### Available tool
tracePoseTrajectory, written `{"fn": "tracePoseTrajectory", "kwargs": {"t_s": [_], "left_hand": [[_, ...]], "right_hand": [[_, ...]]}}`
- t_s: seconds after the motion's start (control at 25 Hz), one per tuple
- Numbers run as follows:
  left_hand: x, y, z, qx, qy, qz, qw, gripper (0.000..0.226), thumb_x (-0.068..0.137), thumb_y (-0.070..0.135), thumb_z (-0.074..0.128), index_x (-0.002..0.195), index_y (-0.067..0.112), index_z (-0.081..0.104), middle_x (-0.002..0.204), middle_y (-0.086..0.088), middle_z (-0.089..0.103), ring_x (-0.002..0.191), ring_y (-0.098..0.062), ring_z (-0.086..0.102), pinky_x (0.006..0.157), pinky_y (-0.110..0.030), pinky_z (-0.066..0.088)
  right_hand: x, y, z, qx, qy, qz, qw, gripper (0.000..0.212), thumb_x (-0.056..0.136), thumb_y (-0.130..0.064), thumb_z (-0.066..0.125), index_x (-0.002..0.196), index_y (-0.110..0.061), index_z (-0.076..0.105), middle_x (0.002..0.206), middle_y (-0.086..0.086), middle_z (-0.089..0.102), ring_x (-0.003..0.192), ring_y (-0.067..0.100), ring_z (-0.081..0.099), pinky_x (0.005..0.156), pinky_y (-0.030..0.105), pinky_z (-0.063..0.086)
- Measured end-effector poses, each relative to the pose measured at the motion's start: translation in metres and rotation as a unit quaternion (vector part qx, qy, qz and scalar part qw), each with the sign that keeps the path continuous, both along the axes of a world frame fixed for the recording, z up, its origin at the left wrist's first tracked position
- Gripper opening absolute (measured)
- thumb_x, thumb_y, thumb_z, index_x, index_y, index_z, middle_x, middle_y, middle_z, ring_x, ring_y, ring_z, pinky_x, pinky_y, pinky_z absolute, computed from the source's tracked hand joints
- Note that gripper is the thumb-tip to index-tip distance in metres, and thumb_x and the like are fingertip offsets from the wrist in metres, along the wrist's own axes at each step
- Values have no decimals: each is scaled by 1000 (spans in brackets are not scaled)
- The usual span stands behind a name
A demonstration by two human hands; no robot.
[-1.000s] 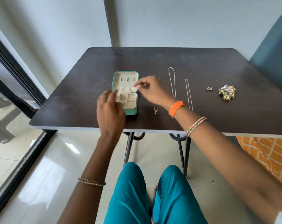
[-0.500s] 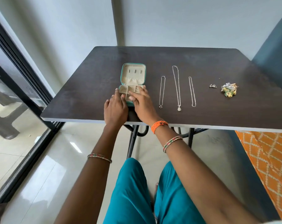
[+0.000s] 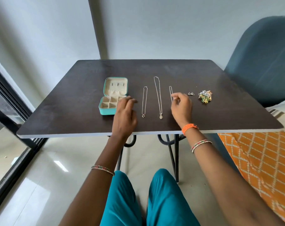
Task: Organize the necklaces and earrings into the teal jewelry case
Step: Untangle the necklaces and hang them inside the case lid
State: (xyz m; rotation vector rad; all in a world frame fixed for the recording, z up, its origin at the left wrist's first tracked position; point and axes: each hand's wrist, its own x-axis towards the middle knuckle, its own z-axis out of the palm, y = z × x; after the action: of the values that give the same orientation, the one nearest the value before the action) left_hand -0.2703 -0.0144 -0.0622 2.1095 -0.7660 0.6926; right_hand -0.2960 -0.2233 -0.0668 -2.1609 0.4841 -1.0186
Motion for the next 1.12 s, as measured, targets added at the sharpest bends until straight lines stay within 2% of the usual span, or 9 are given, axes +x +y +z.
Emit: {"fn": "tracePoseTrajectory", "kwargs": {"t_s": [0.12,0.24,0.44,0.56,0.64,0.68,0.88,1.0,1.12], "left_hand": [[8,-24,8,67,25,-57,996,31,77,-4,44,101,2,63,101,-14,61,90,-31,58,78,-36,45],[27,-30,7,88,55,-45,994,32,82,-5,44,107,3,62,106,-13,60,95,-30,58,81,-36,47],[38,-27,-1,26,81,-6,996,34,80,-3,40,105,4,61,107,-10,61,97,-26,58,81,-19,37],[41,-29,-2,29,87,0,996,35,78,2,37,104,5,61,105,-9,62,95,-25,58,79,-19,37],[41,-30,-2,31,88,4,996,34,78,2,38,103,5,62,104,-9,62,93,-25,58,77,-18,36],[41,-30,-3,33,88,5,996,34,78,2,38,102,5,62,103,-9,62,92,-25,58,77,-18,36],[43,-30,-2,28,91,10,995,34,76,2,38,100,6,62,102,-8,63,90,-25,59,76,-24,40],[41,-29,-2,33,88,3,996,33,77,2,38,99,6,62,100,-8,62,89,-25,58,76,-29,43],[38,-28,0,21,82,-10,996,29,76,0,41,96,5,62,96,-9,62,85,-24,58,73,-24,40]], "right_hand": [[12,-41,-7,-17,88,-2,996,27,87,0,46,99,-4,70,100,15,67,97,31,60,83,31,45],[31,-54,-8,-33,143,27,989,28,93,-5,45,114,0,64,114,18,64,109,31,57,93,30,42],[82,-71,-3,-49,156,38,986,30,96,-7,45,119,1,62,117,20,62,112,34,55,97,35,42],[108,-83,-2,-21,151,39,988,21,91,-11,54,103,-5,70,98,13,70,94,29,63,83,32,49],[117,-87,-2,-21,153,42,987,13,85,-10,57,83,-10,70,69,2,63,70,22,59,67,26,45],[119,-89,-3,-26,157,40,986,13,84,-8,57,78,-10,68,65,1,59,66,19,56,64,25,43],[119,-89,-5,-43,174,42,983,17,86,3,49,79,-3,64,94,13,63,85,25,58,74,29,45],[103,-79,1,-3,113,42,993,15,85,4,48,80,2,62,90,16,63,81,23,54,70,29,40],[70,-59,11,49,75,69,994,15,87,-1,50,77,-8,60,76,9,64,70,19,59,67,35,52]]}}
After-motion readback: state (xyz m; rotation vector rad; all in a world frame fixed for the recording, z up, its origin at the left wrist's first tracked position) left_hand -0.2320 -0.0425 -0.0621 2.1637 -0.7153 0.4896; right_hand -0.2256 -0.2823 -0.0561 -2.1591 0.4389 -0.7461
